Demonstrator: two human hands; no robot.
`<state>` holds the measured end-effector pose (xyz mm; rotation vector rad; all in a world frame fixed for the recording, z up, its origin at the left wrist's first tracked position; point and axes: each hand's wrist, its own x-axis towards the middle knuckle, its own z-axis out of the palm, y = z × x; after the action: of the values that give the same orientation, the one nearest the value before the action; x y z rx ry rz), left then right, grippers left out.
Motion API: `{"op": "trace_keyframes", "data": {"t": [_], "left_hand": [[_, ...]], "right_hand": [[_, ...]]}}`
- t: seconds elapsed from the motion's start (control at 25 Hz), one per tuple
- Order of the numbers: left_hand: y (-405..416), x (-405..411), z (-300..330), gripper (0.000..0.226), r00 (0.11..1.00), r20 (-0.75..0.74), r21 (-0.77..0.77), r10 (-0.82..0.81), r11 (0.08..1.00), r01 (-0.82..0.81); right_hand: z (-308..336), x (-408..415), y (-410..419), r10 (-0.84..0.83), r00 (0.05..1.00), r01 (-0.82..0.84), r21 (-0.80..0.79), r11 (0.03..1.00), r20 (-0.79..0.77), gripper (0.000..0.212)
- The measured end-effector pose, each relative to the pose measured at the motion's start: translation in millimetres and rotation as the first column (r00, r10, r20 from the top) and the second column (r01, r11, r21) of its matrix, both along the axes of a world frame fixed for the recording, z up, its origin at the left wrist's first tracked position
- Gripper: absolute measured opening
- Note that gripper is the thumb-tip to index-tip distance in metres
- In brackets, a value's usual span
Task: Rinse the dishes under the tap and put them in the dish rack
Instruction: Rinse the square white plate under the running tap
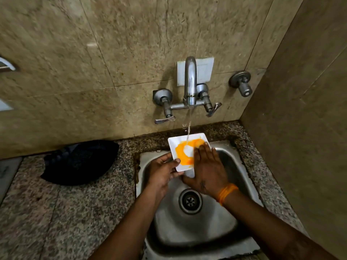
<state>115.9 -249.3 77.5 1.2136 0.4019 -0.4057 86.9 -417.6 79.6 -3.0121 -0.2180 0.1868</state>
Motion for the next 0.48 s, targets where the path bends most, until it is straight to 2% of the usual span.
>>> {"op": "trace_keyframes", "data": {"t": [0.12,0.16,0.24,0.32,0.36,0.48], "left_hand": [[1.3,5.2,1.4,0.025,1.0,0.016,0.027,-0.022,0.999,0.021],[5.4,7.9,0.7,0.024,1.0,0.021,0.034,-0.003,0.999,0.002],[13.9,10.9,-1.4,0.022,0.999,0.007,0.047,0.037,0.998,-0.037],[14.5,9.5,-2.5,0.024,1.0,-0.009,0.059,0.006,0.998,-0.006],[11.1,8.6,-1.7,0.026,1.0,-0.011,0.064,-0.028,0.998,0.028],[2.0,10.6,2.3,0.029,0.996,0.01,0.06,-0.092,0.994,0.091]], "right_hand": [[0.0,5.2,10.7,0.221,0.975,-0.22,0.214,0.952,0.022,0.104],[-4.5,-1.4,10.8,0.25,0.967,-0.252,0.226,0.941,0.038,0.102],[-12.7,-11.5,-0.2,0.21,0.973,-0.22,0.105,0.97,0.094,0.102],[-11.5,-1.2,-11.0,0.104,0.993,-0.102,-0.043,0.994,0.049,0.106],[-8.0,6.7,-8.9,0.103,0.994,-0.102,-0.04,0.994,0.029,0.105],[-3.0,13.6,12.8,0.269,0.962,-0.273,0.204,0.94,0.051,0.103]]}}
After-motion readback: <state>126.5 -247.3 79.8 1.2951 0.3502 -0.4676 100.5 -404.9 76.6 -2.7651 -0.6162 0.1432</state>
